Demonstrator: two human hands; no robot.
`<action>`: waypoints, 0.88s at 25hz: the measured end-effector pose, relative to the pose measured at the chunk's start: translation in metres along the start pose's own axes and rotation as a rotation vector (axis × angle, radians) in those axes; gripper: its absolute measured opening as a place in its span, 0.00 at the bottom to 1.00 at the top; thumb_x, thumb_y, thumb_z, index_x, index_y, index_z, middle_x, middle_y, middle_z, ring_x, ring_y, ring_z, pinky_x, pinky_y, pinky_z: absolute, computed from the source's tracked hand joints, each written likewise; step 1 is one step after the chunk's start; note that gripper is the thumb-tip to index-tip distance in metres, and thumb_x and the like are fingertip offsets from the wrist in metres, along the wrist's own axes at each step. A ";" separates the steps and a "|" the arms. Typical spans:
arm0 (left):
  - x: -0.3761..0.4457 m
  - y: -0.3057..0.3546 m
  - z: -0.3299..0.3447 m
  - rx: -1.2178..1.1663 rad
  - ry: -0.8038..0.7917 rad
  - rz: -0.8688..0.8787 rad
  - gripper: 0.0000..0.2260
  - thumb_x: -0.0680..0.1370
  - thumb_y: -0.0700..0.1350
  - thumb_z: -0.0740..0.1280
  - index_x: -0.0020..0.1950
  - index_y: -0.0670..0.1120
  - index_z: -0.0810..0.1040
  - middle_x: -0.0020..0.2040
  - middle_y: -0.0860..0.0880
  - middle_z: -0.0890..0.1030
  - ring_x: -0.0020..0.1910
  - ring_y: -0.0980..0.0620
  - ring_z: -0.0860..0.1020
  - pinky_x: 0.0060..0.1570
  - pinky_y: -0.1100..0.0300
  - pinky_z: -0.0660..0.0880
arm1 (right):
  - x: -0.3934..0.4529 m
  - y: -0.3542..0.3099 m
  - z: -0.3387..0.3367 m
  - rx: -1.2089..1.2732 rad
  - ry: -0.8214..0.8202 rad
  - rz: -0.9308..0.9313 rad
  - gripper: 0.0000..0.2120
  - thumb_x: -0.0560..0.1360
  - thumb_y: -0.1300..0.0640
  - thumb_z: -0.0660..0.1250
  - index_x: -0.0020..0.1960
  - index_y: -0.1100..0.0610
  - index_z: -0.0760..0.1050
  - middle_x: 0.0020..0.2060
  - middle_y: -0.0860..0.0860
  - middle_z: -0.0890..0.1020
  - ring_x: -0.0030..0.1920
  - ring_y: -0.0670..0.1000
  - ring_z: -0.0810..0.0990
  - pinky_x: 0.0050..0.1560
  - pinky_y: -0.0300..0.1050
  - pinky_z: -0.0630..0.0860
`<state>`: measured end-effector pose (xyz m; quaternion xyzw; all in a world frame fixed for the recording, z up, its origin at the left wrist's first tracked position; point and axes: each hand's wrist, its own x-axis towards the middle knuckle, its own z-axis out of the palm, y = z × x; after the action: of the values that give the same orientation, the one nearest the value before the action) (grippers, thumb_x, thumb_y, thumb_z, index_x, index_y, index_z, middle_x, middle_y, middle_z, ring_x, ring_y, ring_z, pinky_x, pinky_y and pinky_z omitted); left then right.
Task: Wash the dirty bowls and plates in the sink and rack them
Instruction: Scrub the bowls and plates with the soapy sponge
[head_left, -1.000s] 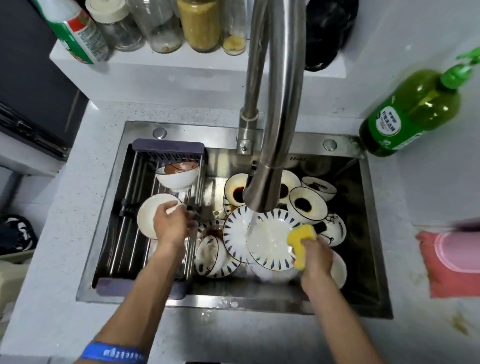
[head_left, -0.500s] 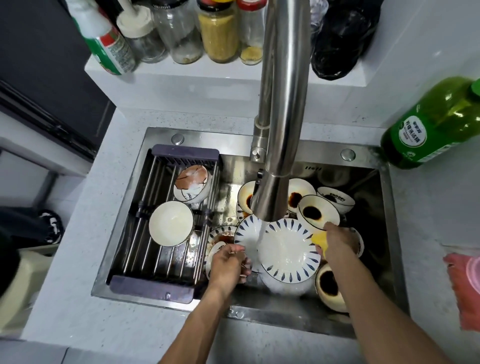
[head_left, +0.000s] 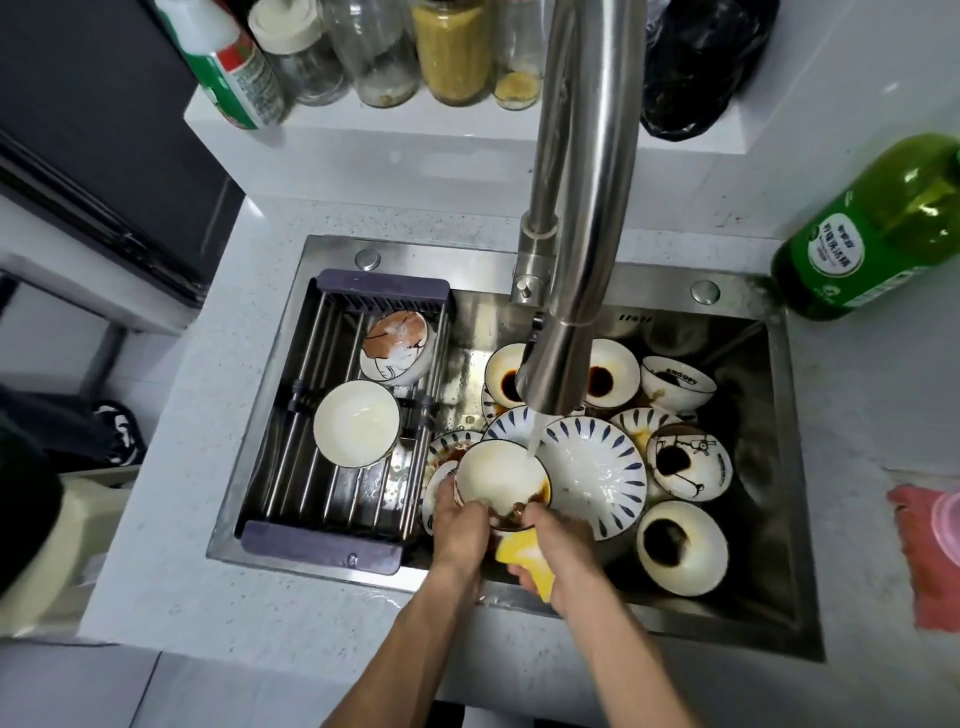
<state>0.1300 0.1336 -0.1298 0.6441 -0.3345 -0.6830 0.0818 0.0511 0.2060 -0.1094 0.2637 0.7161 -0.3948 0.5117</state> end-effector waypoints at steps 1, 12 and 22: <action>0.001 0.003 -0.005 0.059 0.065 0.069 0.27 0.64 0.39 0.62 0.59 0.60 0.73 0.57 0.43 0.82 0.54 0.41 0.81 0.54 0.42 0.80 | -0.002 0.003 0.007 0.042 -0.056 0.062 0.12 0.72 0.51 0.71 0.49 0.59 0.78 0.44 0.65 0.83 0.26 0.58 0.79 0.21 0.39 0.72; -0.007 0.053 -0.028 1.214 0.203 0.910 0.43 0.63 0.26 0.67 0.74 0.51 0.61 0.65 0.36 0.72 0.60 0.39 0.73 0.46 0.52 0.81 | -0.023 0.019 0.011 0.122 0.006 -0.107 0.08 0.73 0.64 0.61 0.50 0.58 0.74 0.48 0.64 0.80 0.38 0.59 0.79 0.33 0.45 0.75; -0.023 0.066 -0.031 0.274 0.073 0.394 0.16 0.79 0.39 0.58 0.63 0.53 0.75 0.57 0.49 0.80 0.55 0.53 0.77 0.57 0.58 0.75 | -0.023 -0.020 0.037 -0.992 -0.084 -1.359 0.06 0.73 0.64 0.68 0.44 0.56 0.83 0.49 0.49 0.82 0.52 0.49 0.75 0.58 0.44 0.74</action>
<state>0.1418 0.0844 -0.0723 0.5958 -0.5402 -0.5782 0.1374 0.0631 0.1648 -0.0882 -0.4953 0.7898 -0.2659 0.2454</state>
